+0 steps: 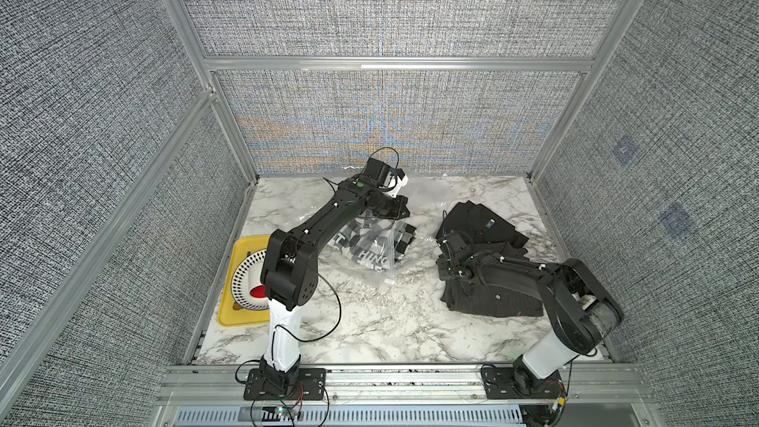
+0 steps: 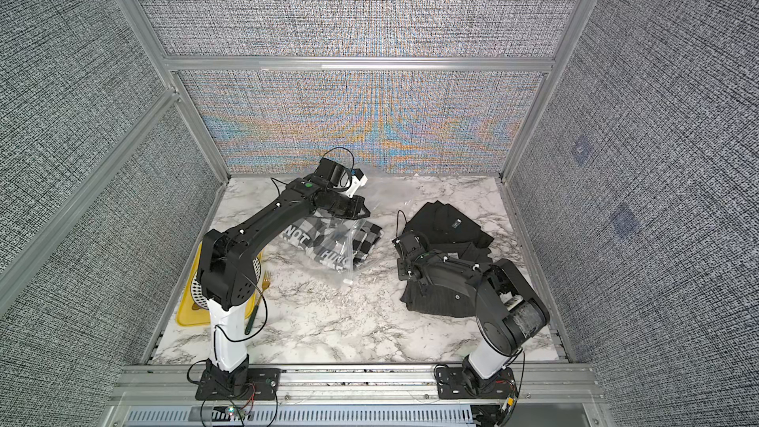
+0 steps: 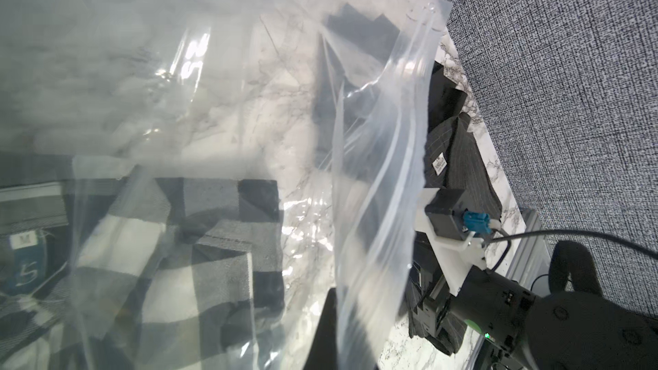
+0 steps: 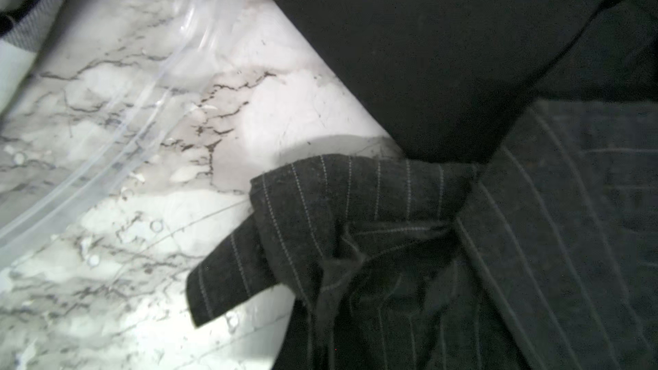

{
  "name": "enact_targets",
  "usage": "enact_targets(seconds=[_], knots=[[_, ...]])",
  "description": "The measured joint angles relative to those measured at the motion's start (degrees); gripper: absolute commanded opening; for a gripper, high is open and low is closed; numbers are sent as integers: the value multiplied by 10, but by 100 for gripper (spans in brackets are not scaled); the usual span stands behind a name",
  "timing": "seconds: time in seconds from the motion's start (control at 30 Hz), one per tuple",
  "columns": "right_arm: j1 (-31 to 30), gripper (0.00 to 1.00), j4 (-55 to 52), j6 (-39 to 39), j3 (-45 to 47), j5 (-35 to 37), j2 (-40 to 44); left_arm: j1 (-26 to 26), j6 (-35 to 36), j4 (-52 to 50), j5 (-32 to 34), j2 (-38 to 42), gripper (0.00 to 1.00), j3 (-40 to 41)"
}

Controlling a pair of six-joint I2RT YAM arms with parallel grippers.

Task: Place the folded shirt into the vacuum bag
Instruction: Pick up the shirt from the center of the board, then place the shirt in the vacuum bag.

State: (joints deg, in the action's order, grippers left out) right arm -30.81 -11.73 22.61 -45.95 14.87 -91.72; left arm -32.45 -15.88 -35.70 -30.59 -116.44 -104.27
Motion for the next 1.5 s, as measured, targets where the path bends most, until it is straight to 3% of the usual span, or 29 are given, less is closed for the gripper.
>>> enact_targets(seconds=[0.57,0.8,1.03,1.5], knots=[[54,0,28,-3,77,-119,321,-18,-9,17,-10,2,0,5],[56,0,44,15,65,-156,387,-18,-10,18,-10,1,0,3],[57,0,97,44,77,-181,385,-18,-10,17,-11,0,0,3],[67,0,362,154,73,-289,177,-19,-18,31,-26,26,0,33]])
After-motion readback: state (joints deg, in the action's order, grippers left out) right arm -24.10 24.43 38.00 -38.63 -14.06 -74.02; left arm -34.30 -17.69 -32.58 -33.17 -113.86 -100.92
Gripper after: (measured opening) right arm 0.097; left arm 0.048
